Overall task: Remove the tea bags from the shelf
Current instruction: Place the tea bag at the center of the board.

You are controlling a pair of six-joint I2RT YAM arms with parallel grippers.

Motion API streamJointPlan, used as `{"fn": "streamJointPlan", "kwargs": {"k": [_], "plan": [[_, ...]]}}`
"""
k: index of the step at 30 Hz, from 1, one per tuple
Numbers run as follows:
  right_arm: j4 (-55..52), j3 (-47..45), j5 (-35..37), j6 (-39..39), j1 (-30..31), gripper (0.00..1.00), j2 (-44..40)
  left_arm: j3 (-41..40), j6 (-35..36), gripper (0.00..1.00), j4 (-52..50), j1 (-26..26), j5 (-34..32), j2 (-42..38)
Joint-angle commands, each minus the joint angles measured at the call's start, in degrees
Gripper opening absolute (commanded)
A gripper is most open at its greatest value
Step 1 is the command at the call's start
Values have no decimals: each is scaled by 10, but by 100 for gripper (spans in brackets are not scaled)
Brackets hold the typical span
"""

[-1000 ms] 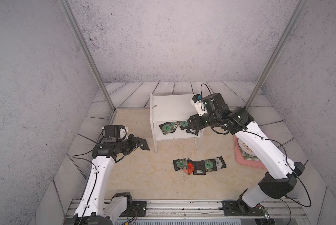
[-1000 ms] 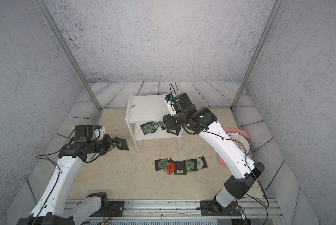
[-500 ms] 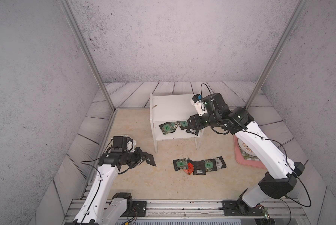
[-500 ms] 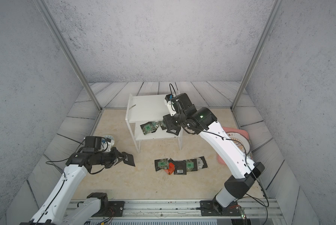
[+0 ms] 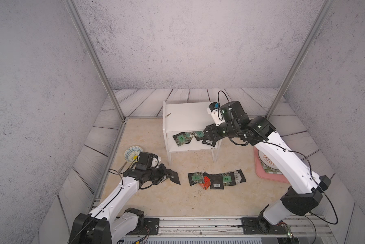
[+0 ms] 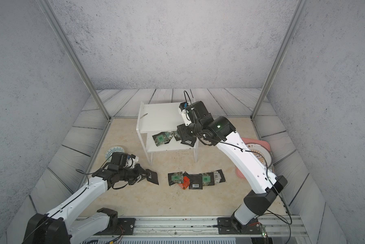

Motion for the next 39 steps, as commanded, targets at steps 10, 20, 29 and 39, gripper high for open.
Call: {"fn": "streamJointPlan", "kwargs": {"k": [10,20,29,39], "plan": [[6,-6,11,-4,-2,57,-3,3,-9,0,130,-38,43,130],[10,-15,11,-4,-2,57,-7,5,9,7,109,-48,31,161],[12,-16,10,-3,-3,57,-5,7,47,38,27,-48,13,137],[14,-16,6,0,-2,57,-6,21,69,62,-33,-48,-23,94]]}}
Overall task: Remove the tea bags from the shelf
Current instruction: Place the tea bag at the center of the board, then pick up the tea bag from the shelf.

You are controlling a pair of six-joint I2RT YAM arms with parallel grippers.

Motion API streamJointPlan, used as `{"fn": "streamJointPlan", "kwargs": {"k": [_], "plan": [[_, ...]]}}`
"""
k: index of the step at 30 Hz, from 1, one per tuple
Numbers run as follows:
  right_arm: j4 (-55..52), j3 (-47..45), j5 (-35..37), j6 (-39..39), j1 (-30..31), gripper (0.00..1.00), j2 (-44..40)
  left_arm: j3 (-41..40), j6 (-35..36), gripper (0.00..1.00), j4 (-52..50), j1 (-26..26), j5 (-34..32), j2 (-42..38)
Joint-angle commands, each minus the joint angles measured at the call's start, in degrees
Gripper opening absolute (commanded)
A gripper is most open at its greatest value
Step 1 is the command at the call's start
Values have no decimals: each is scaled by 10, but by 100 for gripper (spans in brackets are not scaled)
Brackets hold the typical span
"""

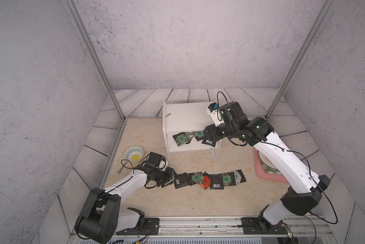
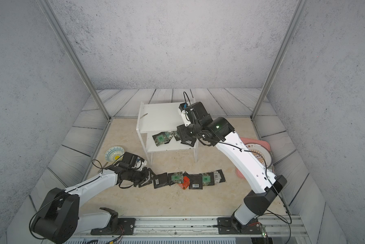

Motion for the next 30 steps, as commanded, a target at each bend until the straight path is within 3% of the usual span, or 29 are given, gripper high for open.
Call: {"fn": "streamJointPlan", "kwargs": {"k": [1,19,24,30], "plan": [[1,-3,3,2,-2,57,-7,15,18,63,-38,-3,-19,-13],[-20,37,-9,3,-3,57,-9,115,78,64,-222,-2,-120,-146],[-36,60,-15,2,-4,57,-10,162,86,61,-256,1,-162,-197],[-49,77,-33,11,-13,59,-20,257,113,60,-317,3,-176,-195]]}}
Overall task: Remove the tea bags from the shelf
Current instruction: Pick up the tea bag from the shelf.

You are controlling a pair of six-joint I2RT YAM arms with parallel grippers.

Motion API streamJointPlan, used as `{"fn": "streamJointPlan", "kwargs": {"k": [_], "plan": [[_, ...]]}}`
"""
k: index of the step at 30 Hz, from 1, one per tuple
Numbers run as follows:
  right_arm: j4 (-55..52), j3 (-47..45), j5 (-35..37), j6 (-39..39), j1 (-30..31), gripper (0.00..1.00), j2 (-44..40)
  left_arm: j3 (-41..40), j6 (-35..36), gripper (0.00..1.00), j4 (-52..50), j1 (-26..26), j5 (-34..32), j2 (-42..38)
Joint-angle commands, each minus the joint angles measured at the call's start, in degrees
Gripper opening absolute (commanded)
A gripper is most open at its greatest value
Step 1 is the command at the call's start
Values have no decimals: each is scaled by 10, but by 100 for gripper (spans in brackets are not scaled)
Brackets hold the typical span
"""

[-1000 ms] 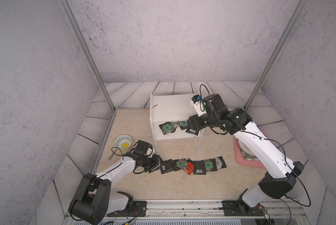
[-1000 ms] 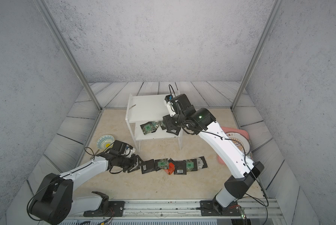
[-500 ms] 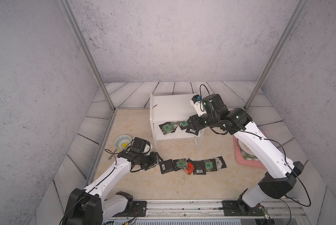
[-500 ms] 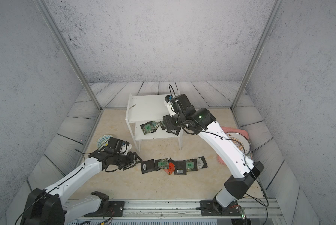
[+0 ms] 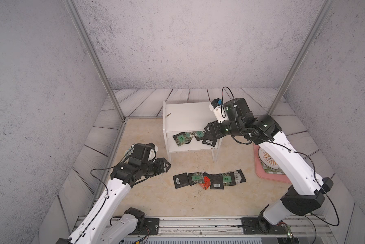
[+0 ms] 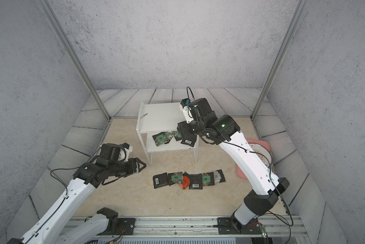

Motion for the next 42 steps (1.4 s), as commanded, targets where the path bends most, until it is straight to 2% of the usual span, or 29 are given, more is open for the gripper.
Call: {"fn": "streamJointPlan", "kwargs": {"k": [1,6,15,23,26,28,32,42], "plan": [[-19,17,-23,12,-12,59,-23,54,28,61,-53,2,-24,-1],[-11,-5,-33,15,-31,63,-58,131,45,62,-84,3,-29,9],[-2,-57,-92,35,-111,64,-112,260,55,62,-132,13,-62,44],[56,-157,-179,79,-241,66,-158,349,45,62,-126,38,-70,90],[94,-212,-210,105,-285,70,-172,361,42,62,-113,51,-65,106],[116,-244,-226,119,-308,70,-176,365,37,70,-103,58,-52,118],[160,-304,-265,154,-355,70,-164,379,35,70,-94,65,-37,149],[237,-353,-309,184,-369,74,-100,384,34,68,-55,70,-33,205]]}}
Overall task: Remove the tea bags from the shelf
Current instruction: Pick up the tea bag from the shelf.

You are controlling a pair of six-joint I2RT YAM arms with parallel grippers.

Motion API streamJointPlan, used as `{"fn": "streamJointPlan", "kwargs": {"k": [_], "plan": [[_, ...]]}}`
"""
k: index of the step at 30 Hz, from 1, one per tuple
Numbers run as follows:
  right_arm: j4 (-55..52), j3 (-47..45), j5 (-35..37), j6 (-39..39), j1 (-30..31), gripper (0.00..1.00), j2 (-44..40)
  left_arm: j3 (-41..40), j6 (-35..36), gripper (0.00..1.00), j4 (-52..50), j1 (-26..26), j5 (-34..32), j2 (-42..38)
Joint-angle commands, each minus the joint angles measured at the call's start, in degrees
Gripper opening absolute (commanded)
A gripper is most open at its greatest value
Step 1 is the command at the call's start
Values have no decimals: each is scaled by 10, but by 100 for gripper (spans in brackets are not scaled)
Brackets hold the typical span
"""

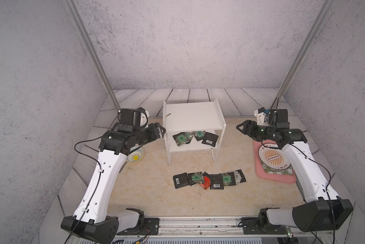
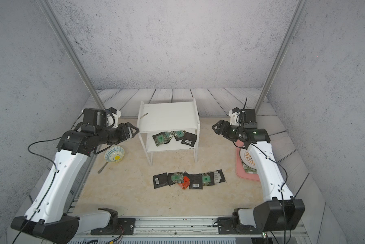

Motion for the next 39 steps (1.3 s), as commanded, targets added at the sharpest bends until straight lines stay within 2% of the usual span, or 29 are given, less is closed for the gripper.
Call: {"fn": "streamJointPlan", "kwargs": {"k": [1,12,20,28,39], "plan": [[53,-12,-51,20,-1,74,37,16,3,68,19,5,1,8],[138,-28,-146,72,4,75,145,-6,2,59,32,12,7,6],[107,1,-144,48,48,75,214,-7,-1,57,37,12,18,7],[121,7,-142,50,73,75,255,-10,1,56,34,12,19,7],[116,27,-144,54,89,69,296,-20,-2,55,41,12,24,7]]}}
